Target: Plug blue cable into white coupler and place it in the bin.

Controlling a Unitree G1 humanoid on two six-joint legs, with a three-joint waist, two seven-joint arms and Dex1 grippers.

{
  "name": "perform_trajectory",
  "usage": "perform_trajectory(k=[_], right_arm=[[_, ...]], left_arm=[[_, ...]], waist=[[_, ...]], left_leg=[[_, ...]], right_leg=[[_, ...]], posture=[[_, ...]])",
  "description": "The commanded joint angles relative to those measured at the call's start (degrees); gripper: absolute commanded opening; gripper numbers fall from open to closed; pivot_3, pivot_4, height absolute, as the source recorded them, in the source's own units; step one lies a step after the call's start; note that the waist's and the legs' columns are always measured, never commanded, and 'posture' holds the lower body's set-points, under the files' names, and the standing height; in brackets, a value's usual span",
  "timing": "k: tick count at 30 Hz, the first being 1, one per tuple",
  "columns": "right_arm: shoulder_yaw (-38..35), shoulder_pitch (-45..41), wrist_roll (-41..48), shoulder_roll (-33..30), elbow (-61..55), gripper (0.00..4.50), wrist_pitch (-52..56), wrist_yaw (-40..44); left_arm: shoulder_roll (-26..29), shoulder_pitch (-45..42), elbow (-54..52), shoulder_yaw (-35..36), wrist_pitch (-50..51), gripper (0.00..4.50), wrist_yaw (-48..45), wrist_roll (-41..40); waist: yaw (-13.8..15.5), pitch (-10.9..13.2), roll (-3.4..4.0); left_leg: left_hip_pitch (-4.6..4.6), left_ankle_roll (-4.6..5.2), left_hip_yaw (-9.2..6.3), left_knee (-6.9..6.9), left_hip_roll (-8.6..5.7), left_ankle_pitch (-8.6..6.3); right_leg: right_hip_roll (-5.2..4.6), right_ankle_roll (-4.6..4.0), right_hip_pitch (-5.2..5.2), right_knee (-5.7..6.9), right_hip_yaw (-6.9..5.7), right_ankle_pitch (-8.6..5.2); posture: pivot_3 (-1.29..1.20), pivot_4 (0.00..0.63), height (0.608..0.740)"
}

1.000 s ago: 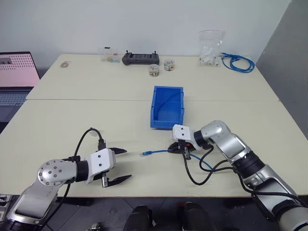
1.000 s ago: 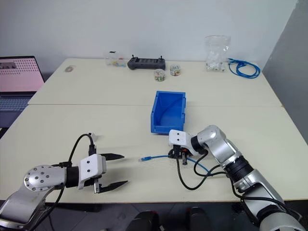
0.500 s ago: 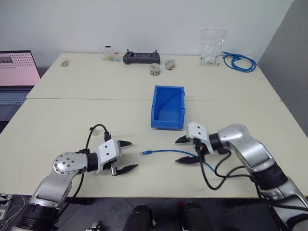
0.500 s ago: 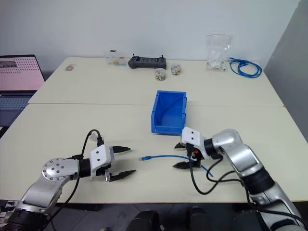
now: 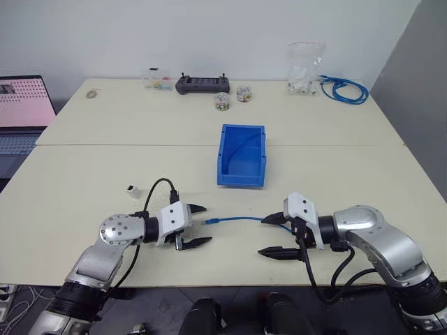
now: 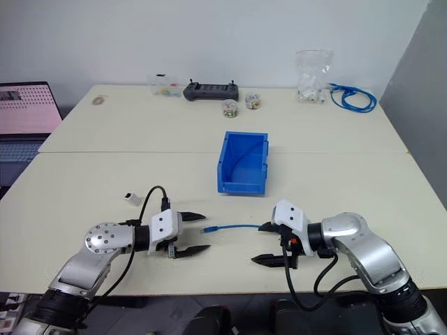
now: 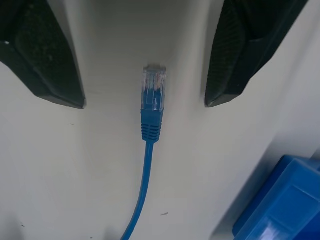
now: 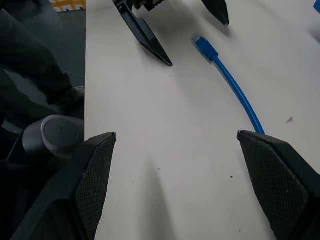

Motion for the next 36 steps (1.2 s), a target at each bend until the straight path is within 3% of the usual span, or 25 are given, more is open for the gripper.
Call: perform_trajectory(k=[1, 14, 20, 27, 36], right_arm=[[-2.15, 0.54, 2.82, -1.19, -3.52, 4.13, 0.29, -0.9], [-5.13, 1.21, 10.21, -4.16, -7.04, 4.13, 0.99, -1.27], [-7.82, 2.62, 13.63, -4.04, -8.19, 4.13, 0.52, -2.3], [-15.23, 7.64, 20.86, -1.91, -12.33, 4.13, 4.04, -8.97], [-20.75, 15.64, 26.77, -2.41, -18.18, 4.13, 4.26, -13.68]], left_arm=[[1.13, -0.95, 4.03, -0.98, -0.68, 2.99, 0.8, 3.79], [1.52, -2.74, 8.88, -3.53, -3.63, 0.24, 0.95, 7.32], [1.28, -3.32, 7.77, -3.73, -0.01, 0.24, -0.71, 5.45], [-2.66, -6.29, -10.21, -3.92, 26.75, 0.24, -3.39, -9.19], [-7.9, -13.34, -18.11, 0.42, 48.6, 0.24, 0.1, -23.37]], waist=[[0.0, 0.0, 0.0], [-0.06, -0.06, 0.03], [-0.05, -0.09, 0.04], [-0.03, -0.05, -0.02], [0.18, 0.06, -0.19]], left_leg=[[0.01, 0.0, -0.01, 0.0, 0.0, 0.0], [0.29, 0.0, -0.01, -0.03, 0.03, 0.0], [0.31, 0.0, 0.01, -0.03, 0.03, 0.0], [0.14, 0.01, -0.02, -0.01, 0.02, 0.0], [0.05, 0.0, -0.07, 0.01, 0.02, 0.0]], right_leg=[[0.0, 0.0, 0.01, 0.0, -0.01, 0.0], [0.02, 0.02, 0.28, -0.02, -0.02, -0.01], [0.02, 0.02, 0.3, -0.02, -0.01, -0.01], [0.03, 0.04, 0.25, -0.07, -0.02, -0.02], [0.08, 0.06, 0.2, -0.09, -0.02, -0.02]], posture=[[0.0, 0.15, 0.74], [0.0, 0.15, 0.74], [0.0, 0.15, 0.74], [0.0, 0.15, 0.74], [0.0, 0.15, 0.74]])
